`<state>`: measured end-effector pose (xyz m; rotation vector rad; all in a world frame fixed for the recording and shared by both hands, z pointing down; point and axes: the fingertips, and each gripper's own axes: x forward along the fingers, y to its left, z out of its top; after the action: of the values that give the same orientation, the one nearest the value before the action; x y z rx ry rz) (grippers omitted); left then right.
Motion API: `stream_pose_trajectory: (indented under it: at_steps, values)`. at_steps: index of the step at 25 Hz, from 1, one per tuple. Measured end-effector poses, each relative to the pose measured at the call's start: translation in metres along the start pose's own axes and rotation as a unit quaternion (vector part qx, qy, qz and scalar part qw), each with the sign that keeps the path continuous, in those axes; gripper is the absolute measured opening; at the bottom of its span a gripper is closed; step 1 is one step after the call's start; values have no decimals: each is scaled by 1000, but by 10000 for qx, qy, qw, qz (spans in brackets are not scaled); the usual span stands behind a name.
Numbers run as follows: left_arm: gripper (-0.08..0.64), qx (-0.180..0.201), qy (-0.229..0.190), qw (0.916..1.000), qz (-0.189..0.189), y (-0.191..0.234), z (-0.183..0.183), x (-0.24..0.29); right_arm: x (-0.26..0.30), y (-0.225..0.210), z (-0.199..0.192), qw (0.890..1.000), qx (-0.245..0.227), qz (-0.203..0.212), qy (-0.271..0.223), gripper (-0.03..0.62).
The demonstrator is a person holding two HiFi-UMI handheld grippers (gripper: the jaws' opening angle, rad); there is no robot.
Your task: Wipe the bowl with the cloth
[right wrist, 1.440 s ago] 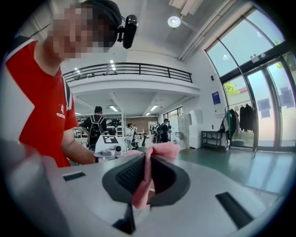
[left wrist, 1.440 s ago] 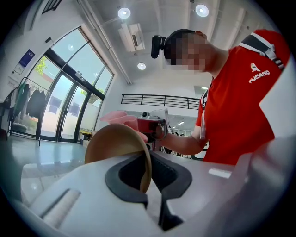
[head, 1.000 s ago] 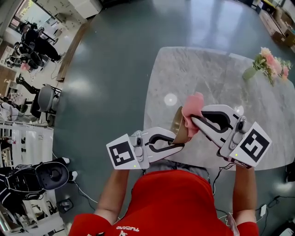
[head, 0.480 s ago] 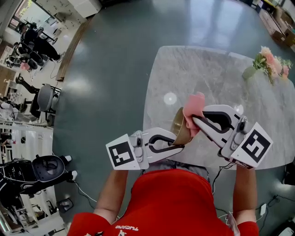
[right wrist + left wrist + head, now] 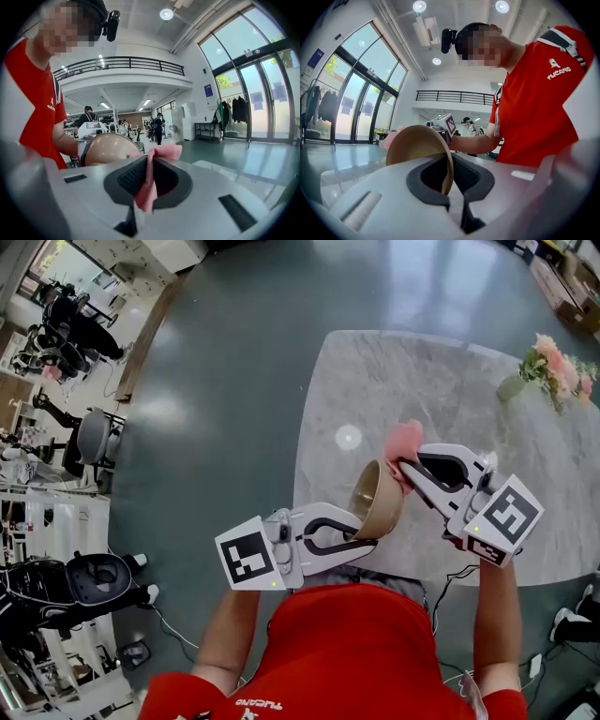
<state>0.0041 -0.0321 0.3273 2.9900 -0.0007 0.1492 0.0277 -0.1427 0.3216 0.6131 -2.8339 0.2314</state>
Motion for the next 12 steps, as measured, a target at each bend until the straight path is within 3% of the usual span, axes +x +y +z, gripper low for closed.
stream_pose_trajectory:
  at_steps: [3, 7, 12]
  values:
    - [19, -49, 25, 9998, 170, 7, -3, 0, 1, -4, -5, 9998, -74, -190, 66, 21]
    - [20, -56, 227, 9975, 671, 29, -12, 1, 0, -15, -11, 9975, -259, -638, 186, 21]
    - [20, 317, 790, 9910, 1033, 63, -38, 10, 2, -44, -38, 9878, -554, -1314, 620, 21]
